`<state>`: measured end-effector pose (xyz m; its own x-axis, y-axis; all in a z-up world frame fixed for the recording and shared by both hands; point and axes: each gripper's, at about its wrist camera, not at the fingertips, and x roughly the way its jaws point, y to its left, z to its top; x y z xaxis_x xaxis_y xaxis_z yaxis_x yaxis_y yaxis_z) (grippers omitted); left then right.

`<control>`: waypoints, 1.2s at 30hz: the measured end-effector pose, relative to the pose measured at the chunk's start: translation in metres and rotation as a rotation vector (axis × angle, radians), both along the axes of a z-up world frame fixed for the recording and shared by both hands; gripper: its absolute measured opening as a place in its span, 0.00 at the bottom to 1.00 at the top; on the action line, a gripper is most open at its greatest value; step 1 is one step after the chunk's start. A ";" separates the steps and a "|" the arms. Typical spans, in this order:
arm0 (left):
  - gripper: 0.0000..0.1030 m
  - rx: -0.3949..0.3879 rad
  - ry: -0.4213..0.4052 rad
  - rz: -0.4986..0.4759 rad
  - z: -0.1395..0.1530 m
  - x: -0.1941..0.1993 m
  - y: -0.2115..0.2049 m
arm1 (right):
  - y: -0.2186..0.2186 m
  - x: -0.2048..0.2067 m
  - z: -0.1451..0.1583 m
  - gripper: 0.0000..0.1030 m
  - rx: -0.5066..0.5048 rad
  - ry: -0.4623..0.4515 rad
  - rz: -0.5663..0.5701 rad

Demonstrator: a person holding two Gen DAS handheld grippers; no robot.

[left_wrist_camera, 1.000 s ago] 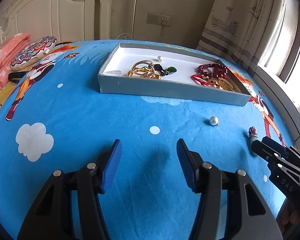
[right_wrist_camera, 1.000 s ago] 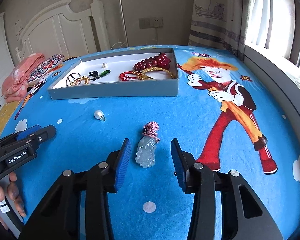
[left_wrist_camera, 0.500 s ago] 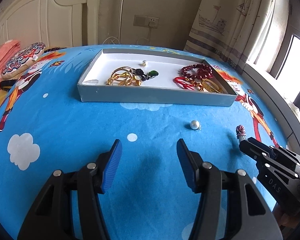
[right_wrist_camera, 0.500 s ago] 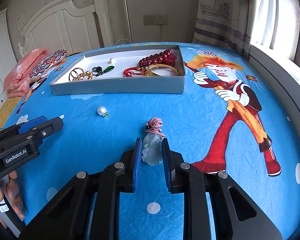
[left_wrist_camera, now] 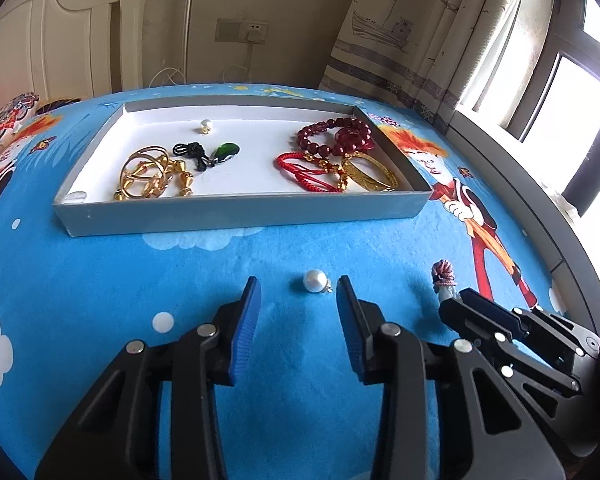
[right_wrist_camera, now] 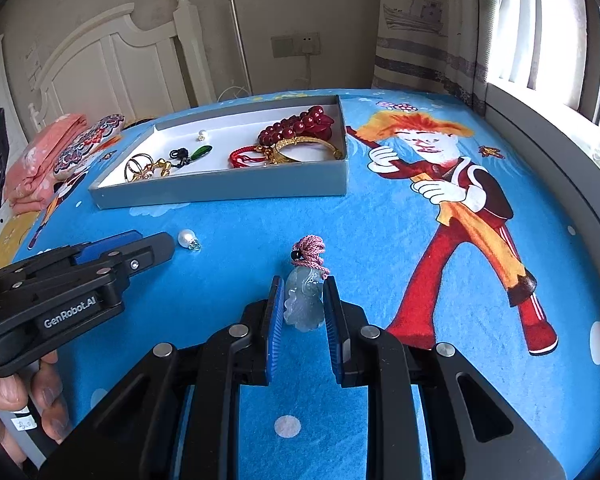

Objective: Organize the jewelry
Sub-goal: 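Grasp the jade pendant with the right tool while the left tool grasps the second pearl earring, then carry the jade pendant and pearl into the tray and open both tools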

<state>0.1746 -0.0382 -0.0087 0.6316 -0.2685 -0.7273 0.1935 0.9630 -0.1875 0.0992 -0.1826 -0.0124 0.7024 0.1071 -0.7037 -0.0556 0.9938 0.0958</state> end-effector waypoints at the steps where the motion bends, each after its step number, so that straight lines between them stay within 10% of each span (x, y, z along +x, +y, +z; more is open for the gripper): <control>1: 0.35 0.002 0.002 -0.003 -0.001 0.002 -0.002 | 0.000 0.000 0.000 0.21 0.002 0.001 0.003; 13: 0.15 0.038 0.025 -0.050 -0.007 0.016 -0.017 | -0.001 0.002 -0.001 0.21 0.024 0.010 0.016; 36: 0.15 0.183 -0.088 0.056 0.008 -0.036 0.004 | 0.003 -0.004 0.003 0.21 -0.028 -0.013 -0.023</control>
